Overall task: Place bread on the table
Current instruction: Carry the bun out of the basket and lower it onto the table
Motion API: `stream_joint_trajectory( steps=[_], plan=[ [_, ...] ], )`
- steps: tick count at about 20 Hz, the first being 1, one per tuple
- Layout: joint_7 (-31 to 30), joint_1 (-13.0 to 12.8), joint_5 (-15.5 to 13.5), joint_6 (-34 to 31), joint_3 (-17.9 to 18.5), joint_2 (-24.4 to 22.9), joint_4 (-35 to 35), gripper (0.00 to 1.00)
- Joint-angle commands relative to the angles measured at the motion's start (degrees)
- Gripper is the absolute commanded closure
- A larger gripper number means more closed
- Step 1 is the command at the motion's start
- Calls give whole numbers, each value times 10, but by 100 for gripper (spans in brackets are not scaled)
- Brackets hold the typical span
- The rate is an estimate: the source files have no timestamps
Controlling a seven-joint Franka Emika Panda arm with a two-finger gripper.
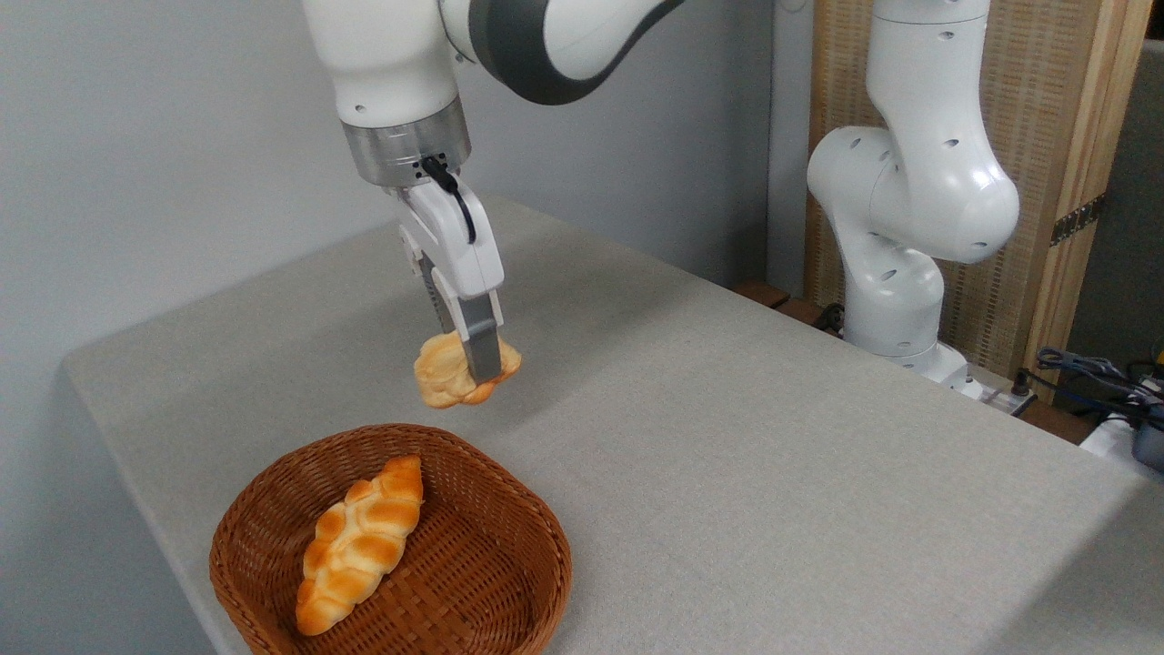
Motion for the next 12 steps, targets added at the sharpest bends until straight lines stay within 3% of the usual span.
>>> stream_joint_trajectory(
  steps=[1, 5, 6, 7, 8, 12],
  plan=[
    [-47, -8, -7, -12, -15, -18, -47, 41],
    [-71, -19, -7, -9, -15, -13, -67, 38],
    [-72, -19, -7, -9, -14, -11, -69, 31],
    [-72, -19, -7, -9, -15, -8, -73, 12],
    [-72, -19, -6, -9, -15, -5, -73, 0],
    [-71, -21, -6, -9, -15, 3, -73, 0]
  ],
)
